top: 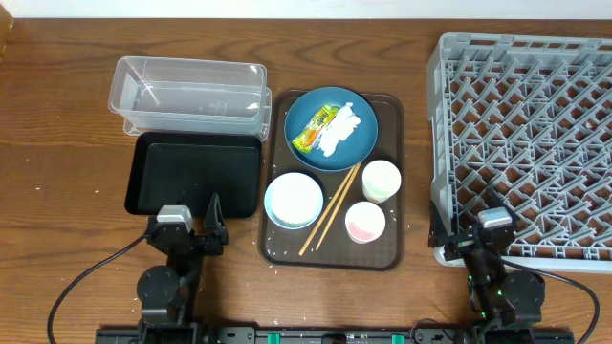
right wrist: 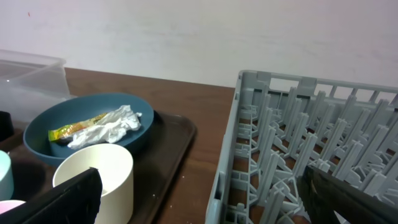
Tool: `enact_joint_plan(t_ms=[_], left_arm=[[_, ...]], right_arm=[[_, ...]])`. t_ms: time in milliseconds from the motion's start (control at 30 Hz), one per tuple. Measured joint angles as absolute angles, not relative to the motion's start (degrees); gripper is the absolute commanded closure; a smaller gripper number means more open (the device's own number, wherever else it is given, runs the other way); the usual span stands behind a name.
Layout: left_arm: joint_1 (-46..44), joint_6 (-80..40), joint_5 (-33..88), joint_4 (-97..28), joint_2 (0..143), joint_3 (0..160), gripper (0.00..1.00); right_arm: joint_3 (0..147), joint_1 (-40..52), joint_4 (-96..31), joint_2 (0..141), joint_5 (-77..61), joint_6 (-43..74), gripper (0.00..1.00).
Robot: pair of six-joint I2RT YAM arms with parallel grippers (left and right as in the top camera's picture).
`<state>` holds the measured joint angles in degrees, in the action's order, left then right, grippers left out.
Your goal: Sort waste into correct bins and load items into the dishwasher rack
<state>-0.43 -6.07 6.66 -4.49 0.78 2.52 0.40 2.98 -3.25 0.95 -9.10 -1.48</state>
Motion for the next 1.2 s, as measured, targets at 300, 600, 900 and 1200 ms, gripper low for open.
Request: enact_joint_plan(t_ms=[300,600,900,1200], left_arm=[[-0.4,-8.0,6.9,-19.4,16.5,18.1,0.30],[-0.4,-8.4,7.3,-42.9,46.6,48.6,0.30],[-0.4,-7.5,7.4,-56.2,63.2,63.3,0.30],[-2.9,-7.4,12.3,-40.0,68.3,63.5,0.31]], right_arm=[[4.8,3.0,-4.3,5.8,-7.4,0.1,0.01],[23.7,3.0,-15.7,27.6,-6.4,1.3,0.01],[41.4,3.0,-29.8,48.2,-6.2,1.7,0.01],[43.2,3.0,-29.1,51.4,-6.2,1.7,0.01]])
